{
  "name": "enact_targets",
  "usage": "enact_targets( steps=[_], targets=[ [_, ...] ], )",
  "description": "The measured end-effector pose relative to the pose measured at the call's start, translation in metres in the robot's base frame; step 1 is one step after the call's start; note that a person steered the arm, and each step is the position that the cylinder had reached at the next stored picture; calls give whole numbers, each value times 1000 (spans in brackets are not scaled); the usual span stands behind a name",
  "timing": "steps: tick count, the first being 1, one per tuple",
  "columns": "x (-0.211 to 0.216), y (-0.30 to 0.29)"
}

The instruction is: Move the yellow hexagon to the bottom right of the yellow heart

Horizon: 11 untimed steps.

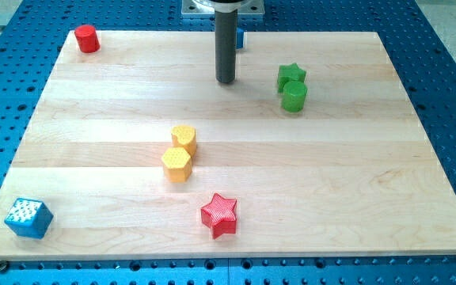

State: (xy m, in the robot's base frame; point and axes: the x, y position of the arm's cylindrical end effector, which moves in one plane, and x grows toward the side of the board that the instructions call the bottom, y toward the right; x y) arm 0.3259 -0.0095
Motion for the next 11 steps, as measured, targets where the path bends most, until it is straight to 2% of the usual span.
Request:
enact_targets(
  steps=[2, 4, 6, 9, 10, 11],
  targets=[
    [104, -109],
    [195, -160],
    [209, -84],
    [203, -74],
    [203, -36],
    [205, 52]
  ],
)
